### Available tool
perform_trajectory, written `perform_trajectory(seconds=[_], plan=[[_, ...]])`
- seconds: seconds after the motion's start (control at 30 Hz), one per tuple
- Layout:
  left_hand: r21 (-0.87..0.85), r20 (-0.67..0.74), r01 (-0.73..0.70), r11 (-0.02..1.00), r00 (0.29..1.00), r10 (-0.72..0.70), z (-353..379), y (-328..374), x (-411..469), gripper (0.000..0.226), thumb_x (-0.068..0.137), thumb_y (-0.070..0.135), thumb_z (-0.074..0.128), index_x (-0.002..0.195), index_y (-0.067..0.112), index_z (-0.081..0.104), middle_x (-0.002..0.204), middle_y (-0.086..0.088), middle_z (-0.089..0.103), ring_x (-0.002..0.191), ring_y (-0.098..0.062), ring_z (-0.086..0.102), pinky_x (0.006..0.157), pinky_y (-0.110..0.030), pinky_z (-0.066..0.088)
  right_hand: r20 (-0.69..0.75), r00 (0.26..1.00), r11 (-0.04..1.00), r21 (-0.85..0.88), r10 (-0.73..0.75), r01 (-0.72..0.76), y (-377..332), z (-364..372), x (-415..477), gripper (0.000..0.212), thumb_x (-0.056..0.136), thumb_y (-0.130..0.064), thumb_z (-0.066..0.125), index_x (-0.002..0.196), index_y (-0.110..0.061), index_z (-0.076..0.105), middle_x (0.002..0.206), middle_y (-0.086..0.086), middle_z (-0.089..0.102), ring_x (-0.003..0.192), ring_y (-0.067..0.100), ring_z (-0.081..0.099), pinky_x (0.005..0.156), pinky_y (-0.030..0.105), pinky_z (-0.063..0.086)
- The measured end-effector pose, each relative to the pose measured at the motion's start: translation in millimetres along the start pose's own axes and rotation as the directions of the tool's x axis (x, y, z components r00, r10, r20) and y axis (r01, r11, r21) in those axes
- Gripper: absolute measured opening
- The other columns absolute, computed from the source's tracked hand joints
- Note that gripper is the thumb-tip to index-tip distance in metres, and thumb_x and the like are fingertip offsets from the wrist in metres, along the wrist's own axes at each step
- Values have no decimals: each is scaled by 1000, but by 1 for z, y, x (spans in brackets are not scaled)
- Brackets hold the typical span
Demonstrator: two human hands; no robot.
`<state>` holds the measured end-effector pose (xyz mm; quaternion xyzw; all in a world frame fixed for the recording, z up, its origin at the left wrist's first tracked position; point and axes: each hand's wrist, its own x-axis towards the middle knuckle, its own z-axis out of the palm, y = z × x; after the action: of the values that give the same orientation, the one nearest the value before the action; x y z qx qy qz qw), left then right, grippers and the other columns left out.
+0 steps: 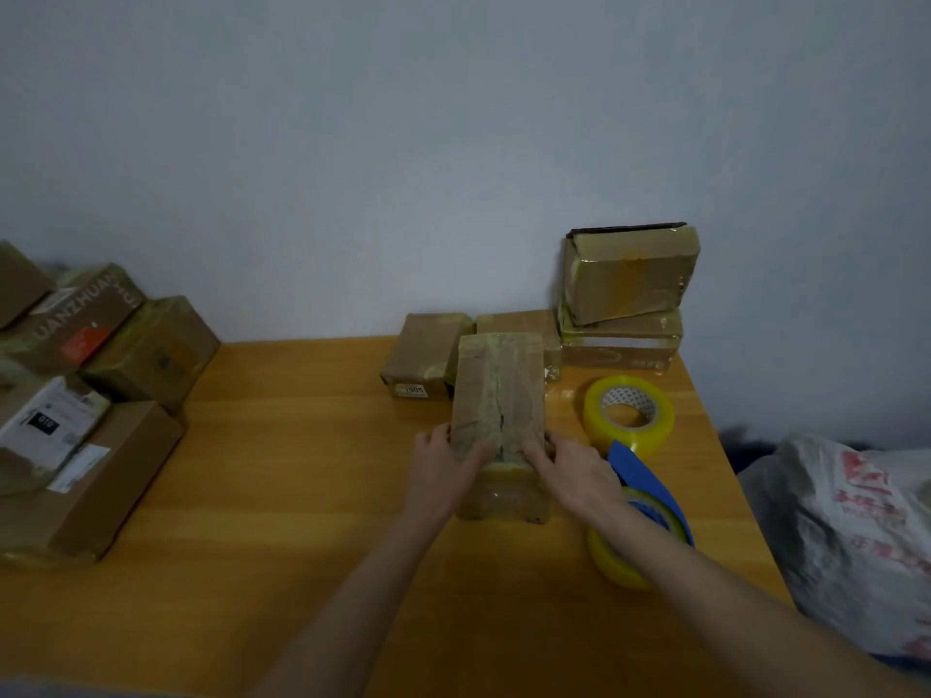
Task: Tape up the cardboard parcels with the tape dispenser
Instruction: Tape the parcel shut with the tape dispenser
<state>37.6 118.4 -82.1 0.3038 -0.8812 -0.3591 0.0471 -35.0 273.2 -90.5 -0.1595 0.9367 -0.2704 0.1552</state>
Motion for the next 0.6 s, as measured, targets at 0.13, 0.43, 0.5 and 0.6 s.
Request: perform_trajectory(seconds=[0.13,0.43,0.5,0.6], plan=[[-34,64,73,997,995,-71,6,9,6,69,79,53,66,133,14,44,123,-3,56,109,-21,57,80,-30,49,45,998,992,120,37,-42,-4,2,3,61,89,-63,49,129,-17,48,115,4,64,98,22,62,72,33,52],[25,-63,-31,999,997,33,-1,6,3,30,93,32,59,113,10,58,108,-2,64,90,-12,55,69,-21,39,67,997,984,174,-48,36,7,-2,0,44,99,-45,44,127,-11,50,114,5,63,92,19,59,68,27,44],[-37,-107,-57,998,993,53,-3,5,1,25,92,29,61,109,11,62,99,2,62,89,-11,56,67,-19,42,70,997,972,235,-40,22,10,-3,-4,42,99,-43,47,126,-11,50,112,3,62,92,17,59,70,27,48],[-298,-220,-60,953,975,-7,-11,11,0,18,88,19,67,104,12,65,87,3,62,89,-17,62,73,-25,54,21,1000,962,271,-19,12,15,-5,-6,39,99,-41,47,122,-11,52,113,4,63,93,18,59,77,32,52]])
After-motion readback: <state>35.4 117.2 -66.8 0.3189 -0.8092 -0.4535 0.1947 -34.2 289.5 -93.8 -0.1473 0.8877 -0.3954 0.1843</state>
